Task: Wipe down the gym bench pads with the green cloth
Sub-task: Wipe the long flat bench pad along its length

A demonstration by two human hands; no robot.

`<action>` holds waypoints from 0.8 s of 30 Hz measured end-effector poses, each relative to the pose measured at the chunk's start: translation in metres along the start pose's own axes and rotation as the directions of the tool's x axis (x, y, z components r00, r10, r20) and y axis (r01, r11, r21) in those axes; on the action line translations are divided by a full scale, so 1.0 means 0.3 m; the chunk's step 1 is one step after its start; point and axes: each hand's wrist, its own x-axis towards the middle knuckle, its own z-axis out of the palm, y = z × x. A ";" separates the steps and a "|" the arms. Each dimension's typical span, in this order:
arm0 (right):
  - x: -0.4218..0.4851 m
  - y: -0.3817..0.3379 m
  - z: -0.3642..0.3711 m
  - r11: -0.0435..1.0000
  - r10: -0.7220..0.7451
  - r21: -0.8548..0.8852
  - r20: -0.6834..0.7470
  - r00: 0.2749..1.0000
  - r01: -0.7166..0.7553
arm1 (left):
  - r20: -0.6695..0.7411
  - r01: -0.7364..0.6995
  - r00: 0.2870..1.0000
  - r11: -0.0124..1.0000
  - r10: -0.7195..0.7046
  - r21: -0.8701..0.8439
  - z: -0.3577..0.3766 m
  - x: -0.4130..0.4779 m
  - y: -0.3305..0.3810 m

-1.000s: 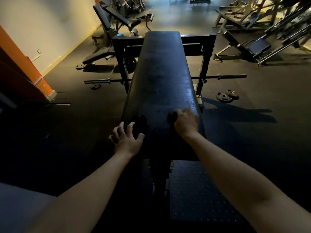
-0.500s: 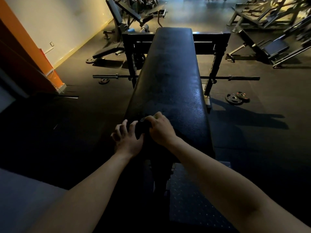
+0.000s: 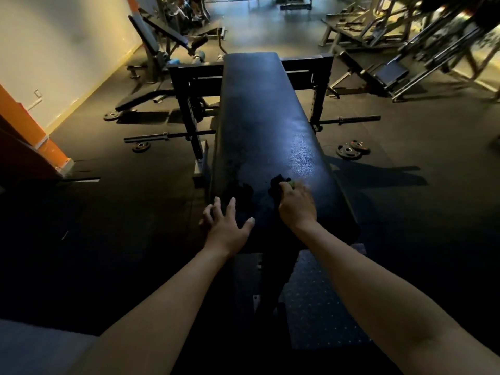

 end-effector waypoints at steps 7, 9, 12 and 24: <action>-0.180 -0.219 0.053 0.990 -0.142 -0.020 -0.059 0.988 0.141 | 0.109 -0.133 0.985 0.991 0.135 -0.027 -0.056 -0.007 -0.069; -0.188 -0.222 0.038 0.988 -0.157 -0.008 -0.027 0.987 0.156 | 0.117 -0.178 0.977 0.984 0.177 -0.007 -0.057 -0.008 -0.094; -0.129 -0.147 -0.015 0.998 -0.034 -0.053 -0.111 0.993 0.028 | 0.143 -0.219 0.966 0.976 0.216 0.009 -0.057 -0.005 -0.127; -0.270 -0.260 0.106 0.986 0.165 0.072 -0.227 0.960 -0.153 | 0.231 -0.264 0.937 0.964 0.262 -0.022 -0.077 0.026 -0.151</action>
